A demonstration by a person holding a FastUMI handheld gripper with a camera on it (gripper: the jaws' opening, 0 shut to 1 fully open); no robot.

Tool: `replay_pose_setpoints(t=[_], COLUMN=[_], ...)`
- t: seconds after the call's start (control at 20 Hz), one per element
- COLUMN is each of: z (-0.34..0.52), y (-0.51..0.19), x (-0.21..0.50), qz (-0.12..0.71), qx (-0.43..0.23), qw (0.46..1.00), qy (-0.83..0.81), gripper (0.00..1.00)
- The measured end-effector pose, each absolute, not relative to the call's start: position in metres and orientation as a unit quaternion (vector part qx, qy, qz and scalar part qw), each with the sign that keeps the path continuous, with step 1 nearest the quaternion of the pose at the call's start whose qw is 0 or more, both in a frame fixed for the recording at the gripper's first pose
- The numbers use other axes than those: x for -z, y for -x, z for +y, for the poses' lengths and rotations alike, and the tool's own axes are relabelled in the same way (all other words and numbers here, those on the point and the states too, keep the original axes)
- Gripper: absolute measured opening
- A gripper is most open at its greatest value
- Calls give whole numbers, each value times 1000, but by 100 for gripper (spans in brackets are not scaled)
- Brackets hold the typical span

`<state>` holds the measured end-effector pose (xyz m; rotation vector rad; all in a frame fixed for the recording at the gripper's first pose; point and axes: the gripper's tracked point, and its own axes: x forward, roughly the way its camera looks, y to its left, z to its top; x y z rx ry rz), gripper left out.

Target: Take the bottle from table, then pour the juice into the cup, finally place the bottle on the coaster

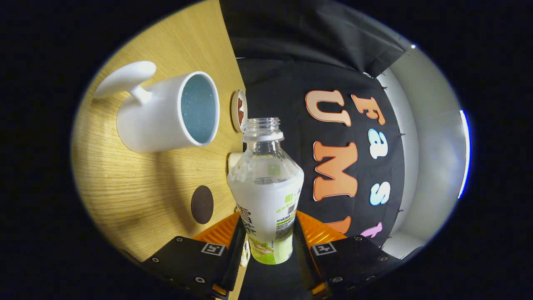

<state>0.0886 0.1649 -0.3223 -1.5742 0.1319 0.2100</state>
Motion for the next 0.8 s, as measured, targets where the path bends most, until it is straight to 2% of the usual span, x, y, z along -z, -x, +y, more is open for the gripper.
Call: replay_pose_setpoints(t=[0.2,0.8], z=[171,168], y=[-85,-91], x=[320,322], qz=[38,50], qx=[-98,-95], qw=[672,664], qy=[733,740], gripper=[61,61])
